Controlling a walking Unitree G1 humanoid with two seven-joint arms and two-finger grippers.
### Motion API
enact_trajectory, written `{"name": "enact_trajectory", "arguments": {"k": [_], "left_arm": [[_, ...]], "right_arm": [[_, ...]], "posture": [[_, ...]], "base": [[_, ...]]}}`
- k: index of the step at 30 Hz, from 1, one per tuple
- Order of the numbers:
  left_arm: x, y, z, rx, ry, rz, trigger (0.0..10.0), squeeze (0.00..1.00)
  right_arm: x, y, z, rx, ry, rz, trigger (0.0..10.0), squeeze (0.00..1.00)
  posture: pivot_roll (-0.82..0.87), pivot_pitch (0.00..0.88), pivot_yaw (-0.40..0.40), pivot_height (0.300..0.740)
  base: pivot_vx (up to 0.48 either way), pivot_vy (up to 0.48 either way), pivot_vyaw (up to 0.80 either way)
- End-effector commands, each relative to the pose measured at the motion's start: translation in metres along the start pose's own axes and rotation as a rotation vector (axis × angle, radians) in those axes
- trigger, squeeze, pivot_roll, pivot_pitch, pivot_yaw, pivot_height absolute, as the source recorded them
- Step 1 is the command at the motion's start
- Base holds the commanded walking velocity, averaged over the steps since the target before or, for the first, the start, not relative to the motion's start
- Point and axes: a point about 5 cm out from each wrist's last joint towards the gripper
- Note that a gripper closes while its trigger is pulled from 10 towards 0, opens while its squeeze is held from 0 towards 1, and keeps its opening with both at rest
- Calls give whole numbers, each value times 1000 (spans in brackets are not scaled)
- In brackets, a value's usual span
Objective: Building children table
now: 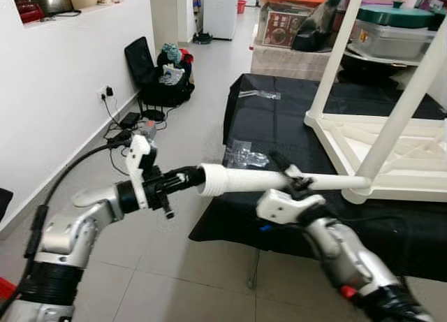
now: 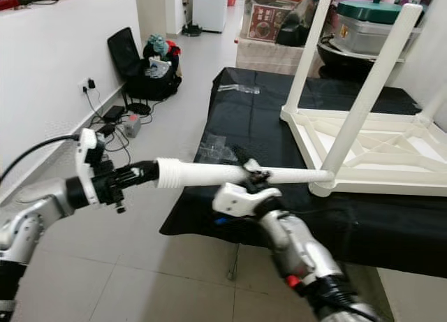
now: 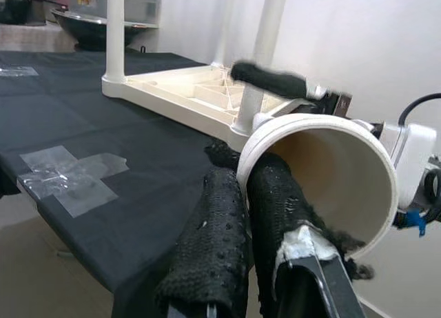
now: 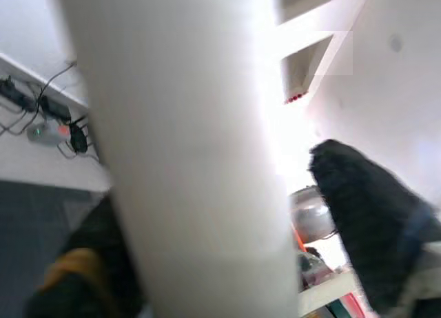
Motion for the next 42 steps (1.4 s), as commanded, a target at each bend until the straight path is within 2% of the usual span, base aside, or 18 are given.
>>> {"name": "enact_trajectory", "arguments": {"k": [1,10,13,16,21,22,24,25,28,29,30,33,35,37,38,39,41,42], "left_arm": [[-2,1,-2,5,23,-2,10000,0],[-6,7,0,26,44,-13,10000,0],[-7,11,2,38,46,-18,10000,0],[-7,15,2,49,45,-24,10000,0],[-7,15,3,50,45,-25,10000,0],[-7,15,3,48,45,-25,10000,0],[-7,15,3,48,45,-25,10000,0],[-7,13,4,44,46,-24,10000,0],[-7,13,4,44,46,-24,10000,0],[-8,13,5,44,49,-25,10000,0],[-8,12,5,49,56,-27,10000,0],[-8,12,5,49,56,-27,10000,0],[-11,11,9,41,85,-52,10000,0],[-11,11,9,41,85,-52,10000,0],[-12,12,11,53,103,-56,10000,0],[-12,12,11,53,103,-56,10000,0],[-15,17,14,105,147,-63,10000,0],[-15,17,14,105,147,-63,10000,0]], "right_arm": [[8,-1,-1,4,-32,-40,10000,1000],[11,-4,4,-9,-46,-63,10000,1000],[9,-6,19,-17,-28,-63,10000,1000],[7,-12,42,-49,4,-78,10000,1000],[6,-13,46,-57,10,-81,10000,1000],[8,-17,57,-71,23,-73,10000,1000],[8,-17,57,-71,23,-73,10000,1000],[10,-24,72,-104,44,-83,10000,1000],[10,-24,72,-104,44,-83,10000,1000],[13,-29,84,-161,50,-145,10000,1000],[11,-36,92,-270,57,-302,10000,1000],[11,-36,92,-270,57,-302,10000,1000],[2,-43,96,-407,63,-606,10000,1000],[2,-43,96,-407,63,-606,10000,1000],[-4,-45,97,-466,74,-761,10000,1000],[-4,-45,97,-466,74,-761,10000,1000],[-16,-46,94,-606,31,-1225,10000,1000],[-16,-46,94,-606,31,-1225,10000,1000]], "posture": [[56,0,-44,740],[53,0,-44,740],[51,0,-44,740],[43,0,-41,740],[42,0,-40,740],[37,0,-34,740],[37,0,-34,740],[22,0,-26,740],[22,0,-26,740],[19,0,-27,740],[29,0,-29,740],[29,0,-29,740],[45,0,-37,740],[45,0,-37,740],[50,0,-43,740],[50,0,-43,740],[60,0,-53,740],[60,0,-53,740]], "base": [[0,0,0],[0,0,0],[0,0,0],[0,0,0],[0,0,0],[0,0,0],[0,0,0],[0,0,0],[0,0,0],[0,0,0],[0,0,0],[0,0,0],[0,0,0],[0,0,0],[0,0,0],[0,0,0],[0,0,0],[0,0,0]]}}
Point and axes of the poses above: a point about 5 cm out from each wrist's last joint towards the gripper, its own z axis pointing back from the gripper into the wrist, its own y axis along the axis of the wrist's last joint, x = y × z, and after that the axes turned 10 degrees about z, right-handed
